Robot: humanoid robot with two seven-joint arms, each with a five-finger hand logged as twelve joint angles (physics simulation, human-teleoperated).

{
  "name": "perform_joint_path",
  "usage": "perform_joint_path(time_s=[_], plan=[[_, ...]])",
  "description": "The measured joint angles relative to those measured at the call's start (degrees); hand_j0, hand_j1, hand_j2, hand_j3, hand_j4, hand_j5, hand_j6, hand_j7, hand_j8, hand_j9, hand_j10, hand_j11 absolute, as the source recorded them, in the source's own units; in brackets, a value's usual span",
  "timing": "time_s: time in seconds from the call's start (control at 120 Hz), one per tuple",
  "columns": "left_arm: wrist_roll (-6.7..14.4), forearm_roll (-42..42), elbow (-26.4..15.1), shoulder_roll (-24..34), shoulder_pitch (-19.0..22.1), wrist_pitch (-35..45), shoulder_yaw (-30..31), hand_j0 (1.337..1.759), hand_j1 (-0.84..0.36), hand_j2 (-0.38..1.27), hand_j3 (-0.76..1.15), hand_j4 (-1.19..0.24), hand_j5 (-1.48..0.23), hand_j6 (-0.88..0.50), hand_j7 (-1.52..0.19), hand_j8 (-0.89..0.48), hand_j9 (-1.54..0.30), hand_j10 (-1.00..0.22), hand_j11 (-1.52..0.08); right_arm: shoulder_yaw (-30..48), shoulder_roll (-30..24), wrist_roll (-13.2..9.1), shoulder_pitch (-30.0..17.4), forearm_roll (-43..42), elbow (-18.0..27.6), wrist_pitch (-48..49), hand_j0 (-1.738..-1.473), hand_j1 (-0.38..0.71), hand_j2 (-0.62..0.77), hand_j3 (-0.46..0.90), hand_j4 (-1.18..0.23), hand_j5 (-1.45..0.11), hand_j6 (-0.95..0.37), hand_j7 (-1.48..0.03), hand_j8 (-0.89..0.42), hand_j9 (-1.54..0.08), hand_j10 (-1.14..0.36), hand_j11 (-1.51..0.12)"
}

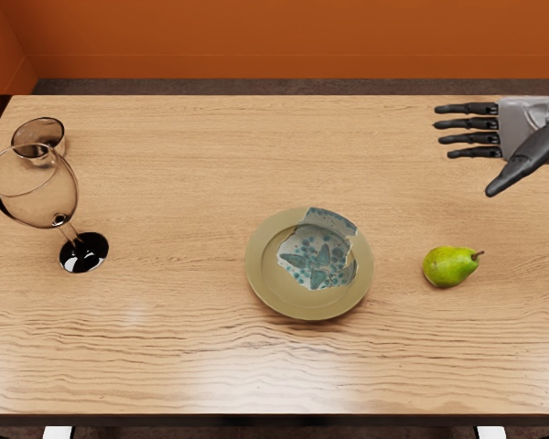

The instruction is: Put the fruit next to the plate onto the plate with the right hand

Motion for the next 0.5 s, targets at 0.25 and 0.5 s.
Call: perform_joint_path(time_s=[0.25, 0.5], plan=[[0.0, 0.0, 0.0, 0.0, -0.1, 0.0, 0.1, 1.658, 0.35, 0.0, 0.0, 0.0, 0.0, 0.0, 0.0, 0.0, 0.0, 0.0, 0.0, 0.0, -0.7, -0.1, -0.4, 0.0, 0.1, 0.0, -1.658, -0.31, -0.01, 0.0, -0.03, -0.04, -0.03, -0.04, -0.03, -0.04, -0.03, -0.04], [0.0, 0.0, 0.0, 0.0, -0.9, 0.0, 0.1, 1.658, 0.35, 0.0, 0.0, 0.0, 0.0, 0.0, 0.0, 0.0, 0.0, 0.0, 0.0, 0.2, 2.5, -2.1, 2.7, -6.2, 0.6, 0.0, -1.658, -0.31, -0.01, 0.0, -0.03, -0.04, -0.03, -0.04, -0.03, -0.04, -0.03, -0.04]])
